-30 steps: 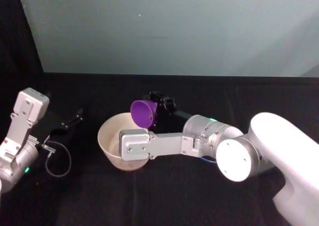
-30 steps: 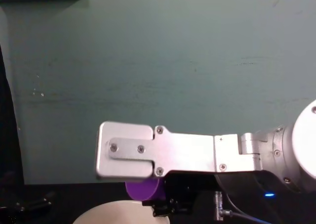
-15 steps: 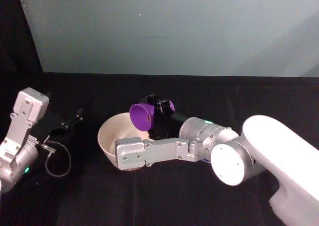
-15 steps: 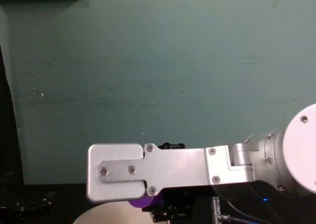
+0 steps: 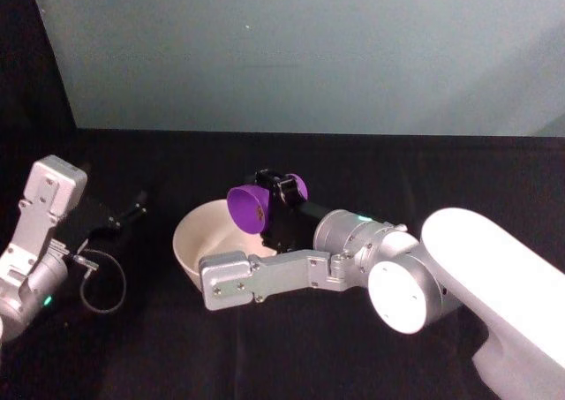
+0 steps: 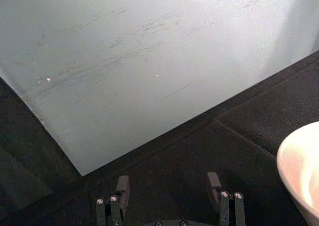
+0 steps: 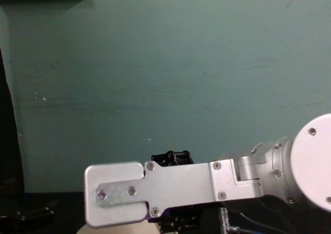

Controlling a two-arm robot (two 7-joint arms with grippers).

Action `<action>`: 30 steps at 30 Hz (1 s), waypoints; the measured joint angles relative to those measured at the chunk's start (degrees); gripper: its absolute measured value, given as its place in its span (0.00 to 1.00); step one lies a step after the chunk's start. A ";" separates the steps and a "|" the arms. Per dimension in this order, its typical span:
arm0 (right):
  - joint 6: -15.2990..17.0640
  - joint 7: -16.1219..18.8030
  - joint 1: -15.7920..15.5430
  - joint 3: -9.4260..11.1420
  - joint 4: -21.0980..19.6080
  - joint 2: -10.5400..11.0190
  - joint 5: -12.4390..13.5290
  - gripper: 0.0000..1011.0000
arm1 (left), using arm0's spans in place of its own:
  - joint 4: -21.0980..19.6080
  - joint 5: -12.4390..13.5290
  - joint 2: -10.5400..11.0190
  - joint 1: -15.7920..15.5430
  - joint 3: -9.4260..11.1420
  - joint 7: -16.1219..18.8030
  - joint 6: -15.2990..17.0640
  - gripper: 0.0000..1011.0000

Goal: Pick up the cup and pour the mung beans from the cup into the bowl.

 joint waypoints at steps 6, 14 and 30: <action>-0.36 -0.03 0.30 -0.57 0.04 0.00 -1.34 0.72 | 0.00 0.00 0.00 0.00 0.00 0.00 0.00 1.00; -0.40 0.29 0.73 -1.50 0.01 0.07 -3.44 0.72 | 0.00 0.00 0.00 0.00 0.00 0.00 0.00 1.00; -0.16 1.25 1.33 -2.85 -0.35 0.36 -7.06 0.72 | 0.00 0.00 0.00 0.00 0.00 0.00 0.00 1.00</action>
